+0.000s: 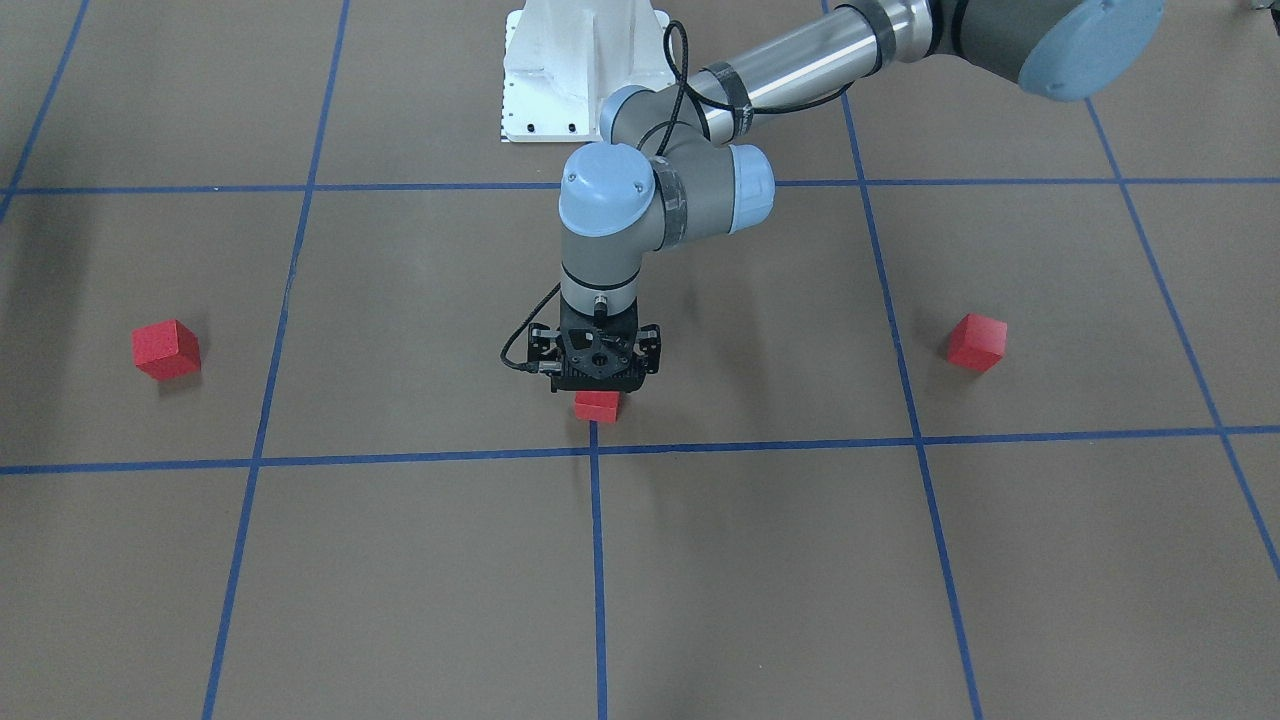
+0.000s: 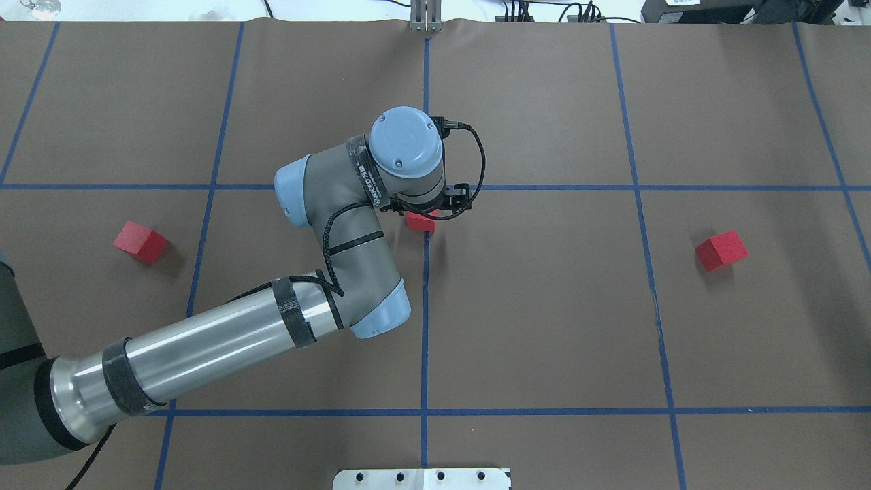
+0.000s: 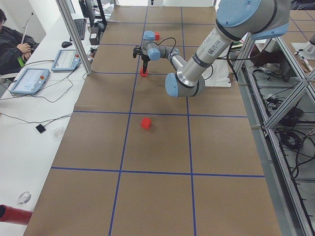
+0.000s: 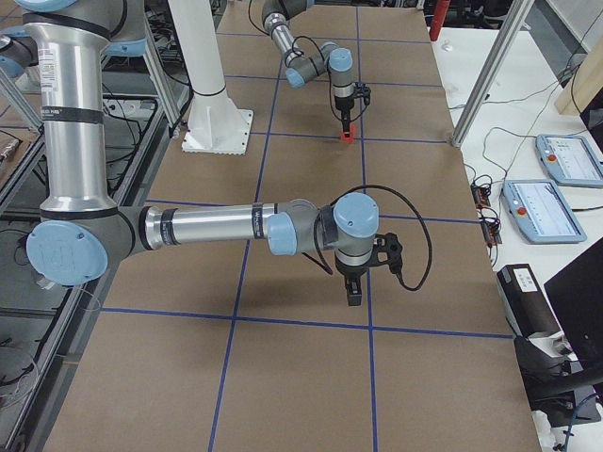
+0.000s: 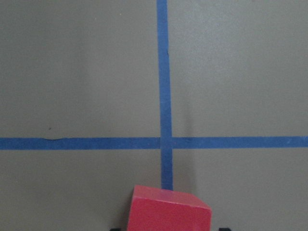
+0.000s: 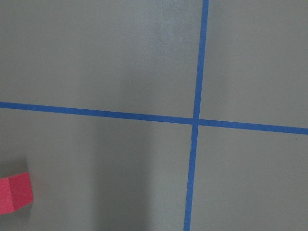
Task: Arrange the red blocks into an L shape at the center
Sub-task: 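Open the left gripper to release the cube at center, then raise the left gripper away while the right gripper reaches its red cube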
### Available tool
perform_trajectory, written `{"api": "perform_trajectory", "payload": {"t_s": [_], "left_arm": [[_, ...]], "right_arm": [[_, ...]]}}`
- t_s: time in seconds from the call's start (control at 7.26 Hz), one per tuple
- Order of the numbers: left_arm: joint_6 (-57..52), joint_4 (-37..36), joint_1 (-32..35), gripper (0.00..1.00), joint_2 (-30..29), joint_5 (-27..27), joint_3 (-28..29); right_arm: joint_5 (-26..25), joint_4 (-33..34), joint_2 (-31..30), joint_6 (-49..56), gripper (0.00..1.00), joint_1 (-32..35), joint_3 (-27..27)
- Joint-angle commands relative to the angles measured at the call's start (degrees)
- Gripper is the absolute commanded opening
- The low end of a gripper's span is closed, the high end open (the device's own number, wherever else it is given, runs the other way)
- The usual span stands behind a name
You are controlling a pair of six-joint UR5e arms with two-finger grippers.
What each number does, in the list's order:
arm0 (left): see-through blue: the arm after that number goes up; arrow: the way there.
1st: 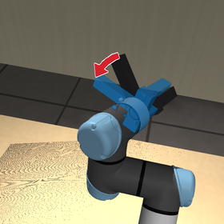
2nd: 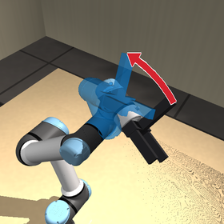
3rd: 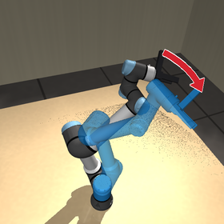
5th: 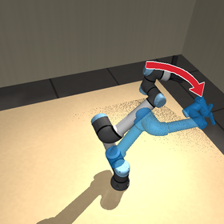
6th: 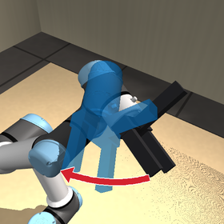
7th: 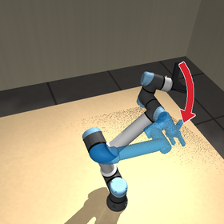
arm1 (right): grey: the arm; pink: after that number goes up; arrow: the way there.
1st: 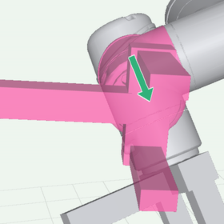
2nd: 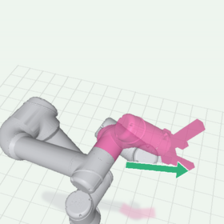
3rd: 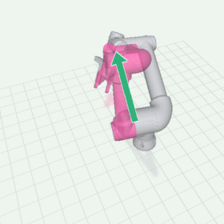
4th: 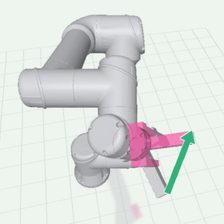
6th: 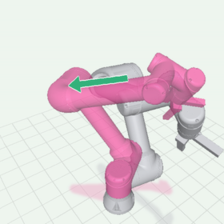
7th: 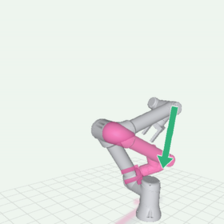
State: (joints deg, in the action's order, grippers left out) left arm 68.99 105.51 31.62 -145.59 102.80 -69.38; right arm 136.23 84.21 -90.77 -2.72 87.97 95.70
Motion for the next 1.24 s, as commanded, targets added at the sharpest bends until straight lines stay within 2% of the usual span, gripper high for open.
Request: {"api": "perform_trajectory", "payload": {"t_s": [0.0,0.14,0.28,0.41,0.55,0.69,0.83,1.1], "left_arm": [[-0.08,-0.56,2.72,1.0,0.05,0.56,-2.84],[-0.69,-2.83,4.39,1.0,1.27,0.82,-5.56],[-1.13,-5.55,6.93,0.99,3.37,3.7,-8.72],[-3.66,-5.58,10.53,0.99,8.52,8.34,-13.88],[-8.73,-5.58,13.7,0.99,16.14,10.82,-21.07],[-13.83,-5.66,16.77,1.0,22.66,12.5,-26.28],[-16.92,-5.58,19.5,1.0,25.94,14.6,-28.5],[-17.48,-5.58,20.76,1.0,26.5,15.68,-28.61]], "right_arm": [[0.09,-7.28,0.32,-0.1,0.99,-0.42,-4.01],[0.53,-8.09,0.33,-1.23,0.99,-0.77,-3.94],[0.53,-8.62,0.59,-6.2,0.99,-3.74,-1.51],[0.18,-8.54,1.2,-11.99,0.99,-8.46,2.08],[-0.17,-8.53,2.68,-17.62,0.99,-13.21,4.21],[-1.83,-8.53,4.44,-18.28,0.99,-17.17,5.45],[-4.54,-8.53,4.54,-18.38,0.99,-21.56,5.98],[-6.67,-9.06,4.55,-18.38,0.99,-27.73,5.9]]}}
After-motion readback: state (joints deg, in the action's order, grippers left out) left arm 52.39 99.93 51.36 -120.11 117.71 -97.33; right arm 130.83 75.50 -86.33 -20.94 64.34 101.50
